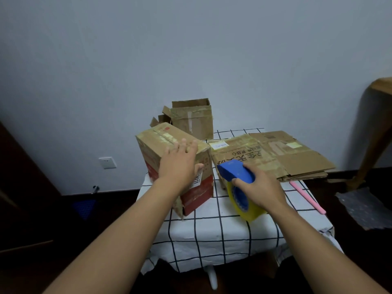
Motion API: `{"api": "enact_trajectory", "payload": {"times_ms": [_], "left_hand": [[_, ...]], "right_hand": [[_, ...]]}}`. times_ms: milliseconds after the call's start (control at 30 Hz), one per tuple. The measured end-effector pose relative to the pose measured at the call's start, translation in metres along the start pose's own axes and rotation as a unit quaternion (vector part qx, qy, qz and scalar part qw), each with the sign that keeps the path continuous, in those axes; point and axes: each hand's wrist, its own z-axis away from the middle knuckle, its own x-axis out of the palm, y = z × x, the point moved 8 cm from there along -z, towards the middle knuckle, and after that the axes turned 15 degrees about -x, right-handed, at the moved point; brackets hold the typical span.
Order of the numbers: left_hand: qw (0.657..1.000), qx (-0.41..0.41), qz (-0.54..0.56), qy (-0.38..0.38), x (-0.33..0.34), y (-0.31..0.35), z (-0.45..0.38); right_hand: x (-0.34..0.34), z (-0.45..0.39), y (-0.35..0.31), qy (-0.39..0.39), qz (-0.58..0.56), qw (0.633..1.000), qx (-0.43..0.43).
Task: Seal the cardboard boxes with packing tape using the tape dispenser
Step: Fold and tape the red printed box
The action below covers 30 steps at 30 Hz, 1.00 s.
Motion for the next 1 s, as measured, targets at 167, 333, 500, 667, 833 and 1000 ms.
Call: {"api": "enact_trajectory", "payload": {"times_ms": [167,333,500,667,833,1000], "left_hand": [[1.0,0.007,-0.024,0.003,0.004,0.003,-0.004],[1.0,0.007,-0.026,0.004,0.006,0.003,-0.005],[1.0,0.0,-0.015,-0.017,0.008,0.003,-0.005],[1.0,0.007,-0.01,-0.018,0.007,0.002,-0.004],[0.999,0.01,0.004,-0.04,0.006,0.001,-0.004],[0.998,0.005,0.028,-0.063,0.005,0.0,-0.004]], "right_hand": [[0.025,-0.002,-0.008,0.006,0.014,1.0,0.002],[0.031,-0.004,-0.006,0.015,0.033,0.999,0.006],[0.033,-0.003,-0.005,-0.001,0.039,0.999,0.009],[0.03,0.001,-0.003,0.002,0.018,1.0,0.011],[0.029,0.004,-0.004,0.009,0.013,1.0,0.008],[0.03,0.001,-0.001,0.003,0.015,1.0,0.015]]}}
